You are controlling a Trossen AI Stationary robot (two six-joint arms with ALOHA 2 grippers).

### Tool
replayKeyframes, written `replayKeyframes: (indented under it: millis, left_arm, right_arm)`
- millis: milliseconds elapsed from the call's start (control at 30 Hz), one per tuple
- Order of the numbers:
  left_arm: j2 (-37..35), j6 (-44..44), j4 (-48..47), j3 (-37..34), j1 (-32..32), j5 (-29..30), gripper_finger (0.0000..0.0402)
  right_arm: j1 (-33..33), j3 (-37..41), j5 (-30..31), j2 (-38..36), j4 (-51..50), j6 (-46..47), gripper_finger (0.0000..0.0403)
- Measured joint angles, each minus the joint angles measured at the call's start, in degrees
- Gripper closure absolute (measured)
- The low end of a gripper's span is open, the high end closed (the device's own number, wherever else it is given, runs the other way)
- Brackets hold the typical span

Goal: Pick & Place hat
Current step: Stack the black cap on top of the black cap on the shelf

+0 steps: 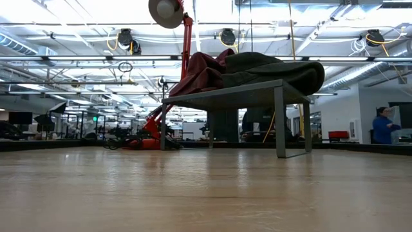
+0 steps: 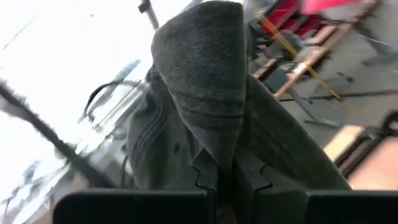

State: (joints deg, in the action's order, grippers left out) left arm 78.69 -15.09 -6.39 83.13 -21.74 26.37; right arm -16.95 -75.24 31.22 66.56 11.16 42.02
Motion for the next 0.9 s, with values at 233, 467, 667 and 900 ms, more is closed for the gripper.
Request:
replayKeyframes:
  millis: [233,467,667,900]
  left_arm:
    - [-1.1,-0.5,-1.8,0.0,-1.7,-1.5,0.0392]
    - [-2.5,-3.4,-6.0,0.0,-3.7,-1.0,0.0392]
    - [-2.9,-9.0,-10.2,0.0,-4.7,-12.1,0.0392]
    - [-2.9,-16.2,-12.2,0.0,-4.6,-23.1,0.0392]
  right_arm:
    - [0.0,0.0,-10.4,-1.8,-5.8,-10.7,0.0369]
    - [0.0,0.0,-19.8,-8.5,-22.0,-9.2,0.0262]
    - [0.6,0.0,-26.2,-14.0,-29.9,-11.0,0.0191]
    - [4.3,0.0,-34.1,-14.0,-33.5,-9.5,0.0182]
